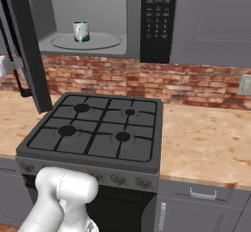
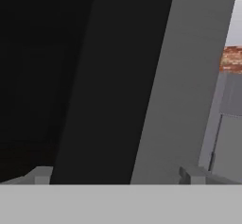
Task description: Pick the mug from the counter and place it inside the microwave. Then close the microwave.
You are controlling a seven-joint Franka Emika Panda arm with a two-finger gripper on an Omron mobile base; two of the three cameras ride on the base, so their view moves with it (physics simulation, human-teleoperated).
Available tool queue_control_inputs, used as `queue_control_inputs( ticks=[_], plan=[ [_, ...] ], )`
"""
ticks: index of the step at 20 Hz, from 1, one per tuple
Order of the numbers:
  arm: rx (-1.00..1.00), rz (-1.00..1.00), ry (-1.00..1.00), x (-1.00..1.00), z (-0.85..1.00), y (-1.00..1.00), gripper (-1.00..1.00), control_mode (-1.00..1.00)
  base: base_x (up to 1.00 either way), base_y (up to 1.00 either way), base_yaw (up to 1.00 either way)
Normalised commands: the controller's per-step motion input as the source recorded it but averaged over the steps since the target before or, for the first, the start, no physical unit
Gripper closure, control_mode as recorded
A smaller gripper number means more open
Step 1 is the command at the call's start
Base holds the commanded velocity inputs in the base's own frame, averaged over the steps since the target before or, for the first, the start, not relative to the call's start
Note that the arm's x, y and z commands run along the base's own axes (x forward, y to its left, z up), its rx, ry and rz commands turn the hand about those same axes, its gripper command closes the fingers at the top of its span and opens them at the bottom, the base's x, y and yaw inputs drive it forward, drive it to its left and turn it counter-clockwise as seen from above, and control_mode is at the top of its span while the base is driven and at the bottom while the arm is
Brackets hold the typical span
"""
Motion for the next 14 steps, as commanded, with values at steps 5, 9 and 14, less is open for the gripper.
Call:
queue_control_inputs(
  ticks=[5,9,14],
  plan=[
    [0.04,0.05,0.0,0.26,0.09,-0.39,-1.0,-1.0,0.0,0.0,0.0],
    [0.04,0.07,0.01,0.35,0.04,-0.43,-1.0,-1.0,0.0,0.0,0.0],
    [0.03,0.08,0.01,0.39,0.04,-0.45,-1.0,-1.0,0.0,0.0,0.0]
  ],
)
